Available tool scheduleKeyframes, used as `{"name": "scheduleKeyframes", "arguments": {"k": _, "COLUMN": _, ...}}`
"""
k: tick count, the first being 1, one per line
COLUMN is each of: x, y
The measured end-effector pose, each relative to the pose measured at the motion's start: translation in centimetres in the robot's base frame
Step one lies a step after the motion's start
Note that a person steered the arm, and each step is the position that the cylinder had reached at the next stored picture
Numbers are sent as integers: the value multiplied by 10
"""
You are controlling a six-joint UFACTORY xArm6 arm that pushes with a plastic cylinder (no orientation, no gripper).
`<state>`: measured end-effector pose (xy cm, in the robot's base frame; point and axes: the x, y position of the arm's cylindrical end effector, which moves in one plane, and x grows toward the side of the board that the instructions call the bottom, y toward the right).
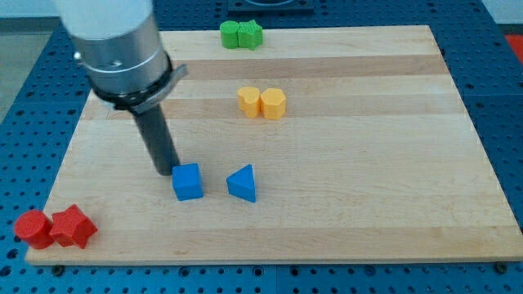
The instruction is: Push the blue blocks to the bottom center of the board
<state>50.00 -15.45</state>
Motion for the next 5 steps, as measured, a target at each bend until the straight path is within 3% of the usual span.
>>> {"name": "scheduleKeyframes", "arguments": {"k": 2, "x": 18, "y": -27}}
{"name": "scheduleKeyframes", "arguments": {"k": 3, "x": 31, "y": 19}}
{"name": "scheduleKeyframes", "arguments": {"k": 5, "x": 1, "y": 187}}
